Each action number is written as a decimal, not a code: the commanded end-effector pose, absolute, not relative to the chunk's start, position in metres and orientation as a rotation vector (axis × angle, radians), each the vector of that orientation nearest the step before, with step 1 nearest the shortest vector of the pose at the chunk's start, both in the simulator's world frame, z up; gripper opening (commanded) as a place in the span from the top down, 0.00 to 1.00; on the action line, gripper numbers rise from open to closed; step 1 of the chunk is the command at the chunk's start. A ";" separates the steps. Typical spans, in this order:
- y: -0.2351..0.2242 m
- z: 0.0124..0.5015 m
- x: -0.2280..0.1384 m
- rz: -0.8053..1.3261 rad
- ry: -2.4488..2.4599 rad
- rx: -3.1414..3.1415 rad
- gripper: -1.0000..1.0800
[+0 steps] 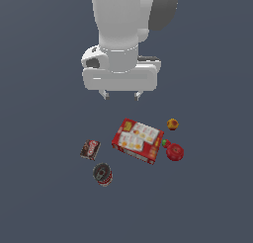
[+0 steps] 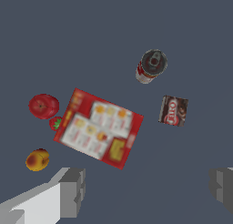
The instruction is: Pick up a designated object from a clutter of objects.
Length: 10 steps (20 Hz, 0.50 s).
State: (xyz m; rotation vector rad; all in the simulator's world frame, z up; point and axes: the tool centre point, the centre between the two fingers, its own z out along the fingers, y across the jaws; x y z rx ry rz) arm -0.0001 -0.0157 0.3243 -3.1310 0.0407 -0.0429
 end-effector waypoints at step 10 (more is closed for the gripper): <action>0.074 0.241 -0.001 -0.029 -0.007 -3.162 0.04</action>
